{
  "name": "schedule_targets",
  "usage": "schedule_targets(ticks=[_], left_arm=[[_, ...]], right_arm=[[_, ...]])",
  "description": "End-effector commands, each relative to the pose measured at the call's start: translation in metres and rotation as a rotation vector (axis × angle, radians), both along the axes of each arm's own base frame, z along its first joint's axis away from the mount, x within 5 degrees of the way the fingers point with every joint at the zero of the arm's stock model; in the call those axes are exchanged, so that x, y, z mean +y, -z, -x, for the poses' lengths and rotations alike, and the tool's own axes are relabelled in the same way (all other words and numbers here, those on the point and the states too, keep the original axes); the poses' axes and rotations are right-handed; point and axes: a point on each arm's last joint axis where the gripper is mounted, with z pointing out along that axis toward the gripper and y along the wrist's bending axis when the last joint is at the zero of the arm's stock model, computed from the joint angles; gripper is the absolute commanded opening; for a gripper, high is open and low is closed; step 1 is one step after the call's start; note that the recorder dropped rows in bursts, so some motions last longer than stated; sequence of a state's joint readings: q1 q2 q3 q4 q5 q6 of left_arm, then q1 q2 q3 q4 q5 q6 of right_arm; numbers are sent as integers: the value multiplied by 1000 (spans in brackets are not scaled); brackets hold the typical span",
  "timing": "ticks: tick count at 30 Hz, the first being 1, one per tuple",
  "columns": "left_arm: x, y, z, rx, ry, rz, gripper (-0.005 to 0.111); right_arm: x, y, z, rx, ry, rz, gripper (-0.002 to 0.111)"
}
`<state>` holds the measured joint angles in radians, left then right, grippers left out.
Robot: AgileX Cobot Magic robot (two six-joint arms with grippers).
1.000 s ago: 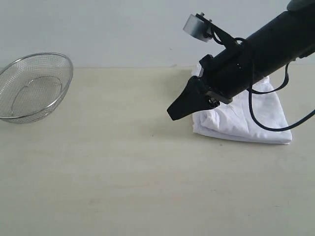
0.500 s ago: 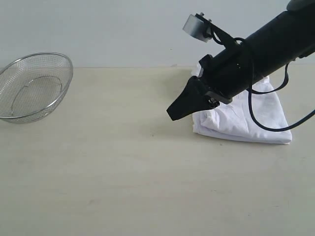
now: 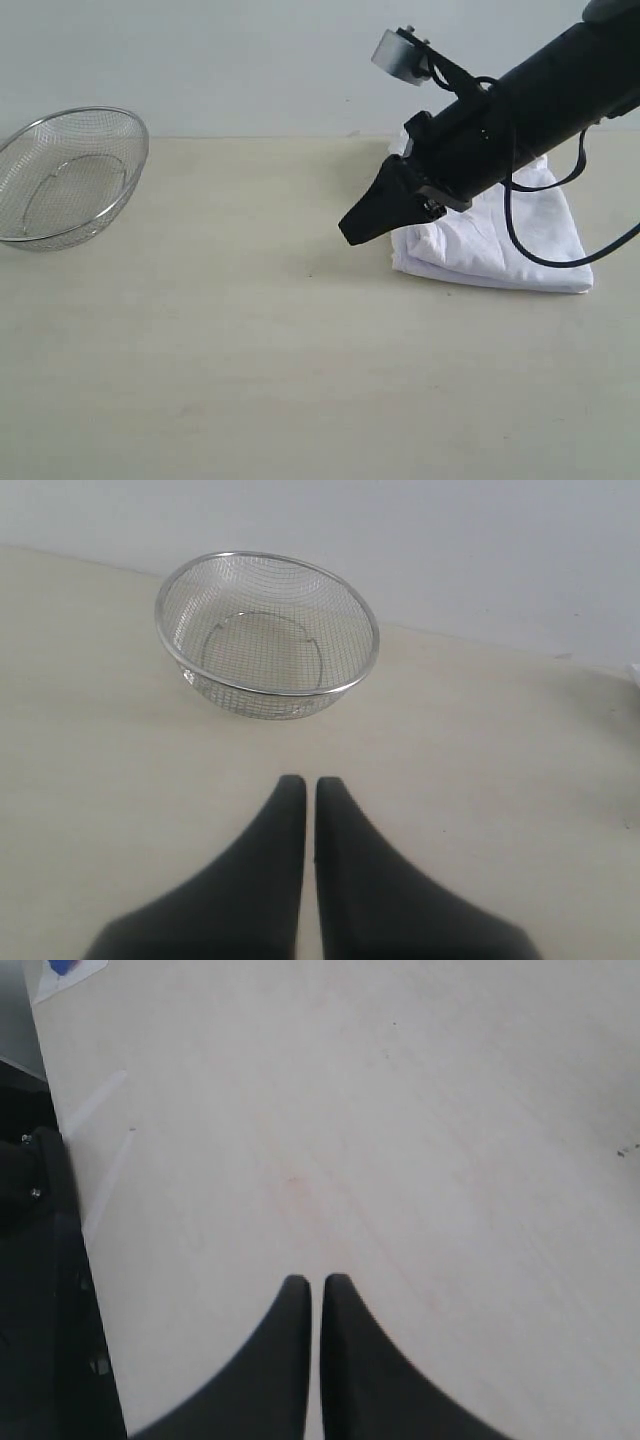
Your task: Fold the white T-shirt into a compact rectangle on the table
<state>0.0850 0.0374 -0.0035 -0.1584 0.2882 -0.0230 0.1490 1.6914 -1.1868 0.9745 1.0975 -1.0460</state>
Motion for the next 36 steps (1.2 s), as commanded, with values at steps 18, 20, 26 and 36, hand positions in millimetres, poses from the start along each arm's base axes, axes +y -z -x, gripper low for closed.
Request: schedule_targets(ticks=[18, 20, 26, 36], left_arm=[[0, 2, 0, 8, -5, 6, 4], [0, 2, 0, 8, -5, 6, 4], [0, 2, 0, 8, -5, 6, 4], [0, 2, 0, 8, -5, 6, 4]], right_arm=[[-74, -19, 71, -465, 946, 108, 0], [-86, -7, 107, -507, 1037, 90, 0], [-110, 12, 214, -818, 1123, -45, 0], [-117, 41, 251, -982, 1153, -152, 0]])
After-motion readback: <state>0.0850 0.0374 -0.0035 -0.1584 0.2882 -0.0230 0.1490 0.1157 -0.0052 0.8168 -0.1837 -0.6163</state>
